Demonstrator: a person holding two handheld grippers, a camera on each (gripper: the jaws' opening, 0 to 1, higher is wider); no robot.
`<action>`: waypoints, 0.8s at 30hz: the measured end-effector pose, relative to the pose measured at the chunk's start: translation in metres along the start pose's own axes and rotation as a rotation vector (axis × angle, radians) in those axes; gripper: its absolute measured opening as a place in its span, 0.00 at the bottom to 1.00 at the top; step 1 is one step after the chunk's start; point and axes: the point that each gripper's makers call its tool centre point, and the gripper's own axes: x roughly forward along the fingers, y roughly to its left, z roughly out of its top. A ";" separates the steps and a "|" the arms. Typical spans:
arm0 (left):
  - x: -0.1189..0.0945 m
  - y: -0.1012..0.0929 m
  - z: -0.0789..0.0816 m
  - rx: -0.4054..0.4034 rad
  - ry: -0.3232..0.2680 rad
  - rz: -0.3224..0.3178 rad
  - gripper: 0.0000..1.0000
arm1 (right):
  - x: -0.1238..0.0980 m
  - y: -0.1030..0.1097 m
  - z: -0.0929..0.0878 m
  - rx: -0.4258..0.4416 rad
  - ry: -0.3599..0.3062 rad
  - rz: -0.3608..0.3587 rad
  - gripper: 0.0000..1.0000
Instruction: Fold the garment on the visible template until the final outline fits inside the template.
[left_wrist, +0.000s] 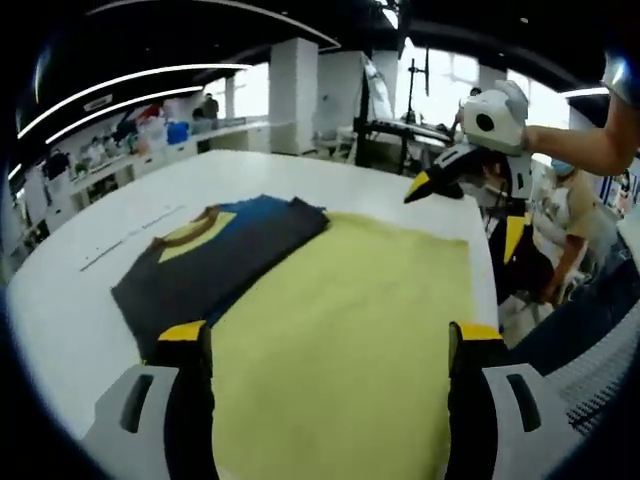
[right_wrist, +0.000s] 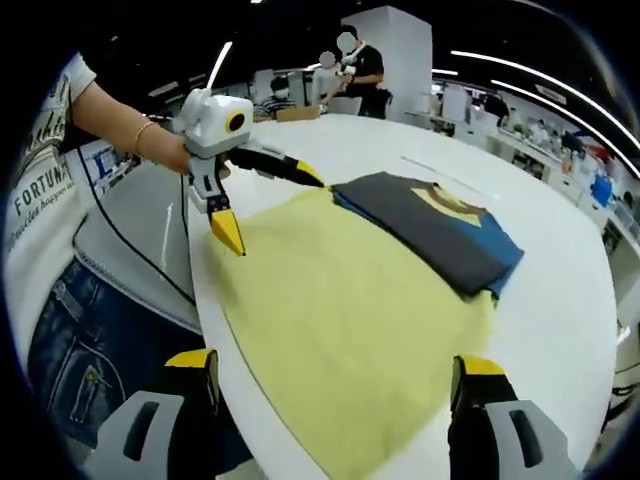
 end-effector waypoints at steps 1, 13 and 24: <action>-0.002 -0.004 -0.004 0.010 0.018 -0.017 0.94 | 0.000 0.000 0.000 -0.002 0.002 0.002 0.95; -0.028 -0.025 -0.045 0.062 0.115 -0.072 0.86 | -0.001 0.002 -0.022 -0.073 0.093 0.024 0.86; -0.048 -0.027 -0.071 0.094 0.178 -0.066 0.72 | 0.002 0.006 -0.041 -0.146 0.172 0.043 0.74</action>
